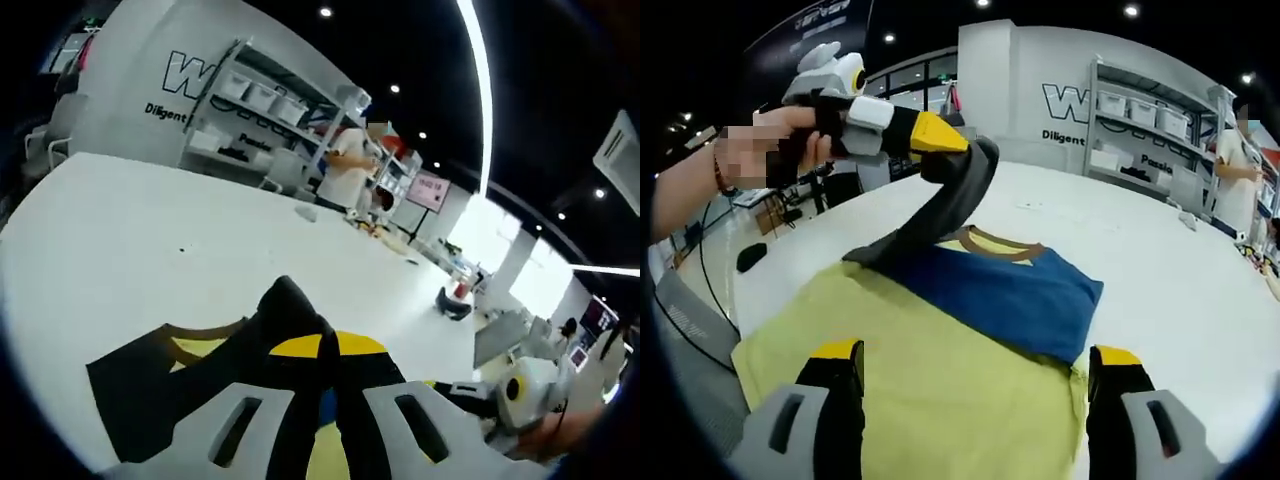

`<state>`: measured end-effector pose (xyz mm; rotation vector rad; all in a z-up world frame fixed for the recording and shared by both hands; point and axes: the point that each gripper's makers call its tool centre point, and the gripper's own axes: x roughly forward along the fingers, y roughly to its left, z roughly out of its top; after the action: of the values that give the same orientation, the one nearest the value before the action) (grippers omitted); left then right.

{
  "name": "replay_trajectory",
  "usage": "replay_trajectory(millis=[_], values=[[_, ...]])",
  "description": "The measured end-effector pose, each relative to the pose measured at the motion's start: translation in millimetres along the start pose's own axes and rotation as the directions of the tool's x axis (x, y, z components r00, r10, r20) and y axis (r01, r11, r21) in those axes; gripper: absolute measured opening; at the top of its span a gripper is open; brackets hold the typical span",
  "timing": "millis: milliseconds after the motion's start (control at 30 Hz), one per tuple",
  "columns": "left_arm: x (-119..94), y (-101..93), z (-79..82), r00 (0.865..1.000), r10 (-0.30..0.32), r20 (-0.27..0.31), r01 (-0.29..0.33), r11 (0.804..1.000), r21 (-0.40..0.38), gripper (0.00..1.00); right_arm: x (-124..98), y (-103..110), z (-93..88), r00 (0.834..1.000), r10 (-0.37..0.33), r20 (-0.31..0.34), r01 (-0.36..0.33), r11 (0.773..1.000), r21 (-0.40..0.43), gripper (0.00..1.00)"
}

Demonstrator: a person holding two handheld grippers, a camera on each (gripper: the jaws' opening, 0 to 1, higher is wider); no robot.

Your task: Fold the garment on the visible template until the final outline fits inside the template.

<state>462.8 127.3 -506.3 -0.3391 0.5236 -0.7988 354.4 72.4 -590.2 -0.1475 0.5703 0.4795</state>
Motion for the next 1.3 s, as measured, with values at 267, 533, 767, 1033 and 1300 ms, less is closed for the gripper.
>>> replay_trajectory(millis=[267,533,767,1033,1300], values=[[19,-5.4,-32.3,0.997,-0.009,-0.071,0.007,0.999,-0.032,0.0,0,1,-5.4,1.0,0.005,-0.026,-0.005,1.0,-0.002,0.91],[34,-4.4,-45.8,0.994,-0.017,-0.108,0.011,0.998,-0.059,0.0,0,1,-9.4,0.999,0.008,-0.043,-0.008,1.0,0.004,0.92],[44,-4.3,-58.9,0.991,-0.036,-0.131,0.021,0.994,-0.11,0.0,0,2,-13.7,0.998,0.013,-0.064,-0.013,1.0,-0.003,0.92],[46,-8.1,-58.8,0.991,-0.064,-0.118,0.049,0.991,-0.124,0.0,0,-1,-20.8,0.996,0.004,-0.09,-0.003,1.0,0.003,0.92],[10,12.8,-45.6,0.998,0.013,-0.063,-0.016,0.998,-0.053,0.08,3,-4,-14.1,0.998,-0.002,-0.067,0.001,1.0,-0.011,0.91]])
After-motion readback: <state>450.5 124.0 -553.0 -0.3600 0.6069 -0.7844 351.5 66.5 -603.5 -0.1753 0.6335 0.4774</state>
